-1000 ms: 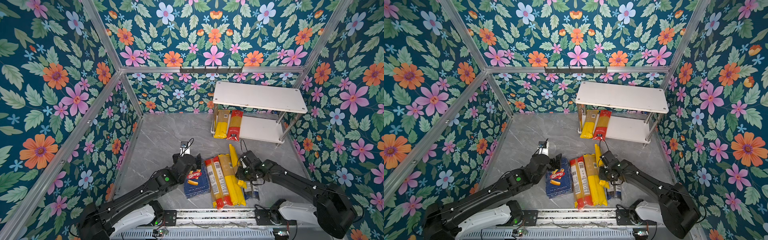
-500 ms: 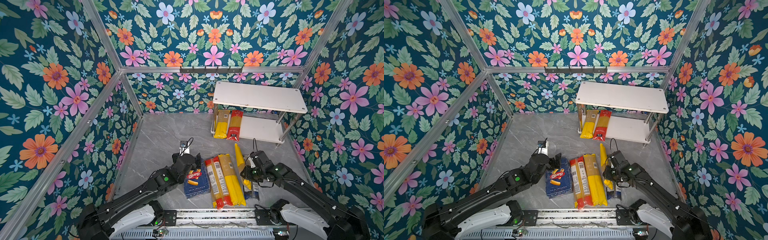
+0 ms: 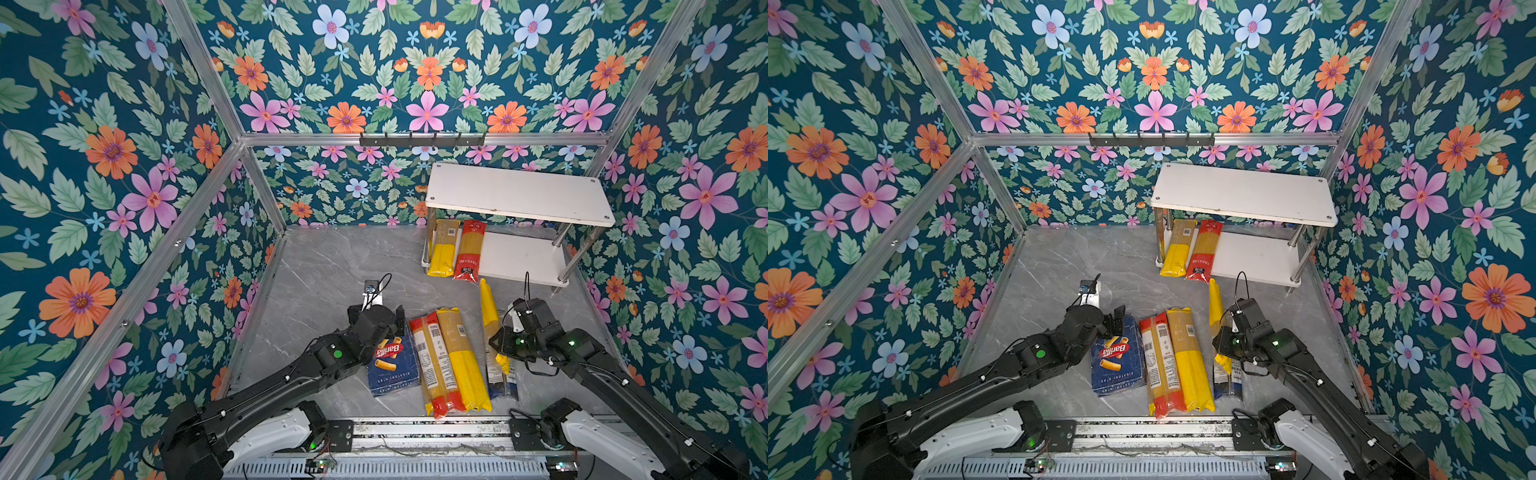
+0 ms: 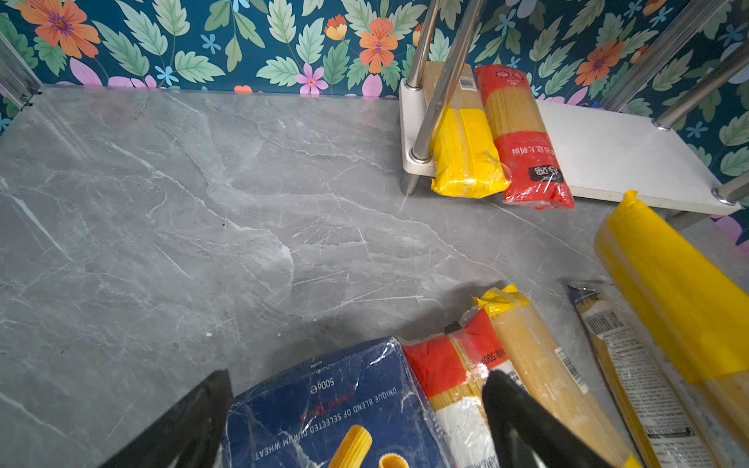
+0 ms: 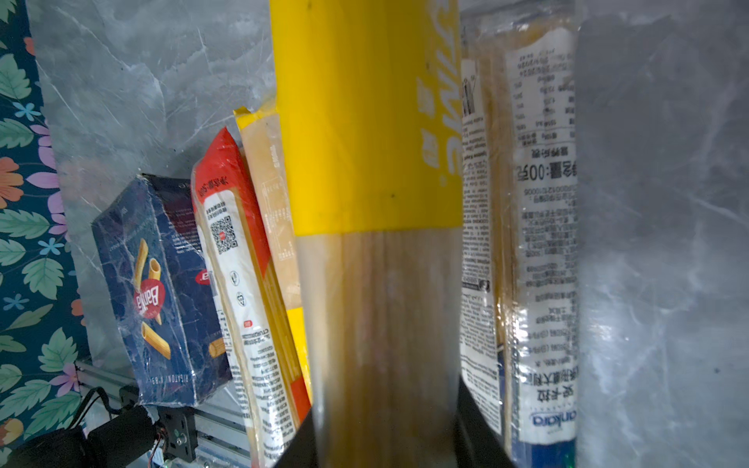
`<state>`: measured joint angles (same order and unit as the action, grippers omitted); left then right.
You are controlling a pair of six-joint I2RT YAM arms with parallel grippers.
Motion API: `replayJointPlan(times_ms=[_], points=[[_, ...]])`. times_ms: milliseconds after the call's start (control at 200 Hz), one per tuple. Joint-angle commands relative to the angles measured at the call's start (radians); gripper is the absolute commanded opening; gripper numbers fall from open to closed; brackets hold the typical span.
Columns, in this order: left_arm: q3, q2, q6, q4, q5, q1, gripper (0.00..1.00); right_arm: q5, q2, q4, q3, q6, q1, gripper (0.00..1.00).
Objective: Arrange pasta packages on shelves
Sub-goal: Pick up the pasta bag from the pasta bags.
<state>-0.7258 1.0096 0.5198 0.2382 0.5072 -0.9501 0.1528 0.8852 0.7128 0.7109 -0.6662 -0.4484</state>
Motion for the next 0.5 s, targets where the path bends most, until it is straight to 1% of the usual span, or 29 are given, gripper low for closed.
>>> replayJointPlan(times_ms=[0,215,495], points=[[-0.005,0.011,-0.015,-0.022,0.007,0.001,1.0,-0.027,0.004,-0.079,0.029,0.052,0.02,0.16],[-0.007,0.042,-0.025,-0.044,0.01,0.001,1.0,-0.004,0.06,-0.141,0.077,0.099,0.122,0.16],[0.001,0.094,-0.063,-0.087,0.013,0.004,1.0,0.023,0.215,-0.223,0.167,0.178,0.23,0.16]])
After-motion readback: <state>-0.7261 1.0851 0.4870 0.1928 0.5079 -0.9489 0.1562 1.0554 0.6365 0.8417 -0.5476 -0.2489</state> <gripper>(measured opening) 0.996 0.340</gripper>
